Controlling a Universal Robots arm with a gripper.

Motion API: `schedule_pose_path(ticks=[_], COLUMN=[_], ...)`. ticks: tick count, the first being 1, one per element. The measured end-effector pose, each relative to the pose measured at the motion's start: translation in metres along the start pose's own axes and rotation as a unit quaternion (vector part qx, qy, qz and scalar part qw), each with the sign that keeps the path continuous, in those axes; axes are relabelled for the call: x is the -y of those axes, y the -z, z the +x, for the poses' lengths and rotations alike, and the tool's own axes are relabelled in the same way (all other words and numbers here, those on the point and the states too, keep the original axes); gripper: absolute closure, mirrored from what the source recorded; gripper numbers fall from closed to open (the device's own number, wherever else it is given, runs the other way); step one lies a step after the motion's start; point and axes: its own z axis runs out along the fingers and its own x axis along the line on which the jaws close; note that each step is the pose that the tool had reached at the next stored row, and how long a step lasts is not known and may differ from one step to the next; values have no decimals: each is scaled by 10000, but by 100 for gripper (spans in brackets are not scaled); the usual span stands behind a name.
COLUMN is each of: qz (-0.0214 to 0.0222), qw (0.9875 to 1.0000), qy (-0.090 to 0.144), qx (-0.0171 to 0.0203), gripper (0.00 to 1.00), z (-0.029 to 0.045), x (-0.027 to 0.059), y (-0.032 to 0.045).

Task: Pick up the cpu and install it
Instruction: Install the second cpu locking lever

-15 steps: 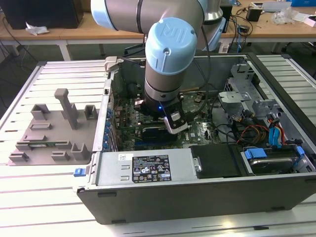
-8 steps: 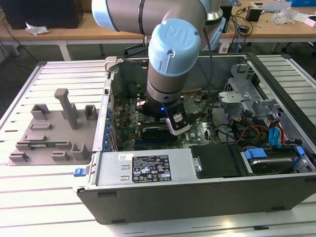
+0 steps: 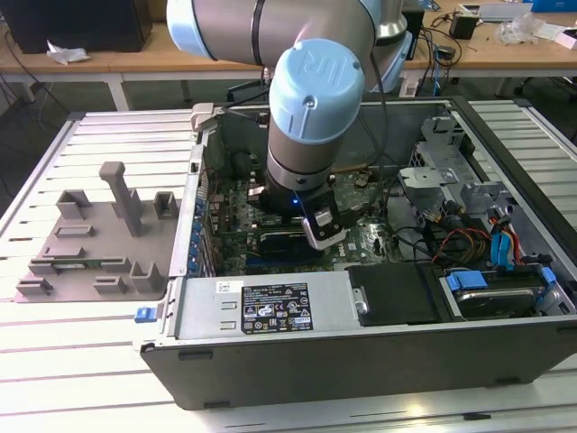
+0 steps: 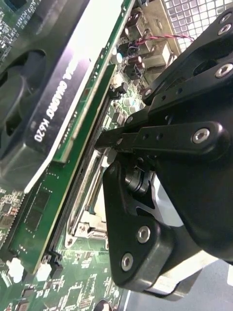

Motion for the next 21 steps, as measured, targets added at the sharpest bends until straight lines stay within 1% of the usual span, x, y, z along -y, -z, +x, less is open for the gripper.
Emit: schedule_pose_path(ticks=[2,3,5,6,9,10,11,12,16,19,21], qz=[-22,-45,-113,-172,-284,-314,-328,-332,-332,-334,-334], qw=[10000,10000,9999,9999,9996,9995,9995,9994,9994,9994,9994], qy=[-2,-5,-7,-8,0,2,2,2,-5,-11,-13], qx=[-1,-2,-5,-8,-16,-19,-18,-18,-16,-13,-13], gripper=[89,89,89,89,89,89,89,89,89,89,89], z=[24,38,49,49,49,49,48,48,49,56,66], x=[6,8,10,11,12,11,12,13,11,-20,-61], y=[-9,-13,-15,-18,-25,-30,-34,-36,-27,47,150])
